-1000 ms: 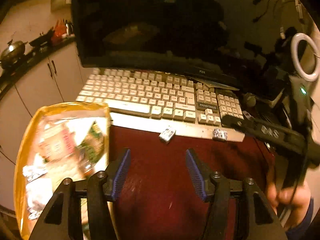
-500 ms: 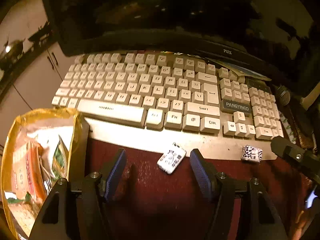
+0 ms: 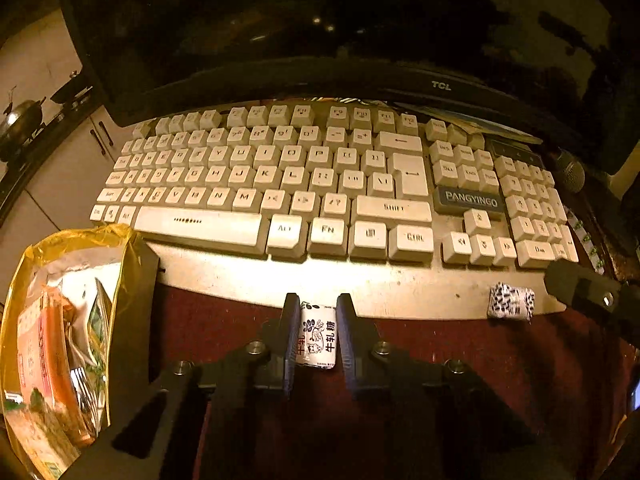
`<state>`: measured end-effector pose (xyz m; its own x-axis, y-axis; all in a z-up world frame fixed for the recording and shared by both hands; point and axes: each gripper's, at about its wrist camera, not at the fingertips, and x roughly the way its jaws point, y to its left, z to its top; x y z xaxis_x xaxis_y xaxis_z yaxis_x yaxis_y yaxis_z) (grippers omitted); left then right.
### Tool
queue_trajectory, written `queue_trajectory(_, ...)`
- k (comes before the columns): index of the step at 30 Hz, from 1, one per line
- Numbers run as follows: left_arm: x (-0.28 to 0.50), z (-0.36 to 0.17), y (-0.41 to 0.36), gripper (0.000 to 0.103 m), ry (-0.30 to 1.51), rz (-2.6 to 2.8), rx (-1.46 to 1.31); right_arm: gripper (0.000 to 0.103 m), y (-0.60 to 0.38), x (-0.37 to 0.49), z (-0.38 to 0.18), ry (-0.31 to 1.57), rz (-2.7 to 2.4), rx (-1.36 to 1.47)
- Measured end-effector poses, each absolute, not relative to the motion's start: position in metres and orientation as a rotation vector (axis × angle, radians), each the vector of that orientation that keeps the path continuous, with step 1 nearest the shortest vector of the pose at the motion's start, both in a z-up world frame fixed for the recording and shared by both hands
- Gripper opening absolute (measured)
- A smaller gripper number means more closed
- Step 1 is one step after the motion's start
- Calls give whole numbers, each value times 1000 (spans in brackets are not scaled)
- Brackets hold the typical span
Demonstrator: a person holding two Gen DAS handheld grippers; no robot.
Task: Organize snacks
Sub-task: 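Grasp white candy with left tool while right tool grasps spotted candy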
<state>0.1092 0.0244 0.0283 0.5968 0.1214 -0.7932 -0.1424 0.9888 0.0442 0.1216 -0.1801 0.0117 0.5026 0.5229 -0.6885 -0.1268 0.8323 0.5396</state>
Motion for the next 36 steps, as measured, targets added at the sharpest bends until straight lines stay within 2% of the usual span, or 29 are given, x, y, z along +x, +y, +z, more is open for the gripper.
queue_trajectory(9, 80, 24, 23, 18, 891, 136, -65, 56, -163, 132, 3, 948, 444, 385)
queue_trajectory(16, 76, 24, 28, 18, 849, 132, -93, 56, -150, 126, -4, 1068, 604, 435)
queue_trajectory(30, 78, 28, 33, 18, 834, 117, -117, 52, -102, 105, 11, 911, 510, 11)
queue_trajectory(31, 78, 27, 33, 18, 835, 117, -117, 50, -98, 103, 10, 904, 496, -27)
queue_trajectory(35, 78, 27, 30, 18, 835, 122, -101, 24, -89, 102, 2, 921, 480, -96)
queue_trajectory(36, 77, 26, 30, 18, 834, 123, -94, 22, -90, 103, 0, 925, 475, -101)
